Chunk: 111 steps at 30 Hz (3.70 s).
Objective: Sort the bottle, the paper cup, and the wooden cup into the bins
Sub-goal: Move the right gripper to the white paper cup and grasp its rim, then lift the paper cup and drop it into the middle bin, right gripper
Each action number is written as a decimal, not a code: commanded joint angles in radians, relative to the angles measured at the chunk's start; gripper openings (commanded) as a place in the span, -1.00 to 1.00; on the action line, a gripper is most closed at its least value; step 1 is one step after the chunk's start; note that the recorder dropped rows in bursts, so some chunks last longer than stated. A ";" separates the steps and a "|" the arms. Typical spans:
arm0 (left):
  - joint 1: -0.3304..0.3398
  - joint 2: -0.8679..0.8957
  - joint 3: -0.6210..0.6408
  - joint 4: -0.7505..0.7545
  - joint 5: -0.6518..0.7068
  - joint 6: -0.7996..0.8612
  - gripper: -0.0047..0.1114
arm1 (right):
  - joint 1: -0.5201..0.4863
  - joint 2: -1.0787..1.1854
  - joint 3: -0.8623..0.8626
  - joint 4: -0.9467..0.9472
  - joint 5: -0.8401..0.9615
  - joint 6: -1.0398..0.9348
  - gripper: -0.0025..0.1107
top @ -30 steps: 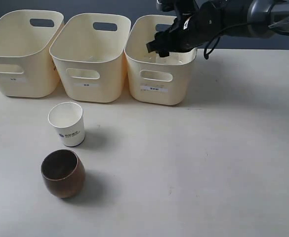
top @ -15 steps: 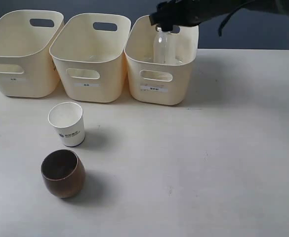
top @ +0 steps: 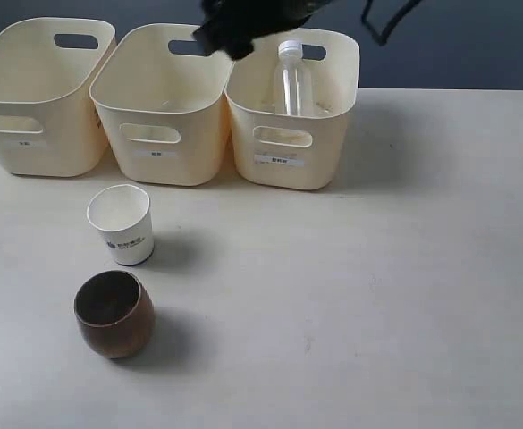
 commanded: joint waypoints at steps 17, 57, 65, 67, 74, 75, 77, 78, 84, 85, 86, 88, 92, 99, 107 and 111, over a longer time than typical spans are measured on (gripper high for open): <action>-0.001 0.003 -0.003 0.002 -0.013 -0.008 -0.92 | 0.186 0.343 -0.113 0.525 -0.102 -0.536 0.31; -0.001 0.003 -0.003 0.002 -0.013 -0.008 -0.92 | 0.241 0.444 -0.269 0.375 0.174 -0.262 0.31; -0.001 0.003 -0.003 0.002 -0.013 -0.008 -0.92 | 0.241 0.494 -0.262 0.354 0.139 -0.245 0.31; -0.001 0.003 -0.003 0.002 -0.013 -0.008 -0.92 | 0.241 0.509 -0.262 0.332 0.121 -0.228 0.31; -0.001 0.003 -0.003 0.002 -0.013 -0.008 -0.92 | 0.241 0.518 -0.262 0.288 0.111 -0.216 0.11; -0.001 0.003 -0.003 0.002 -0.013 -0.008 -0.92 | 0.241 0.518 -0.264 0.283 0.111 -0.216 -0.08; -0.001 0.003 -0.003 0.002 -0.013 -0.008 -0.92 | 0.241 0.511 -0.264 0.260 0.111 -0.216 -0.57; -0.001 0.003 -0.003 0.002 -0.013 -0.008 -0.92 | 0.241 0.504 -0.264 0.256 0.109 -0.216 -0.90; -0.001 0.003 -0.003 0.002 -0.013 -0.008 -0.92 | 0.241 0.431 -0.264 0.203 0.095 -0.220 -0.94; -0.001 0.003 -0.003 0.002 -0.013 -0.008 -0.92 | 0.241 0.408 -0.264 0.181 0.093 -0.220 -0.97; -0.001 0.003 -0.003 0.002 -0.013 -0.008 -0.92 | 0.241 0.387 -0.264 0.163 0.087 -0.220 -0.97; -0.001 0.003 -0.003 0.002 -0.013 -0.008 -0.92 | 0.241 0.333 -0.264 0.148 0.054 -0.220 -0.97; -0.001 0.003 -0.003 0.002 -0.013 -0.008 -0.92 | 0.216 0.249 -0.268 0.141 -0.010 -0.220 -0.97; -0.001 0.003 -0.003 0.002 -0.013 -0.008 -0.92 | 0.086 0.302 -0.373 0.142 -0.042 -0.206 -0.97; -0.001 0.003 -0.003 0.002 -0.013 -0.008 -0.92 | -0.016 0.536 -0.537 0.138 -0.030 -0.228 -0.97; -0.001 0.003 -0.003 0.002 -0.013 -0.008 -0.92 | -0.018 0.635 -0.629 0.157 0.018 -0.280 -0.97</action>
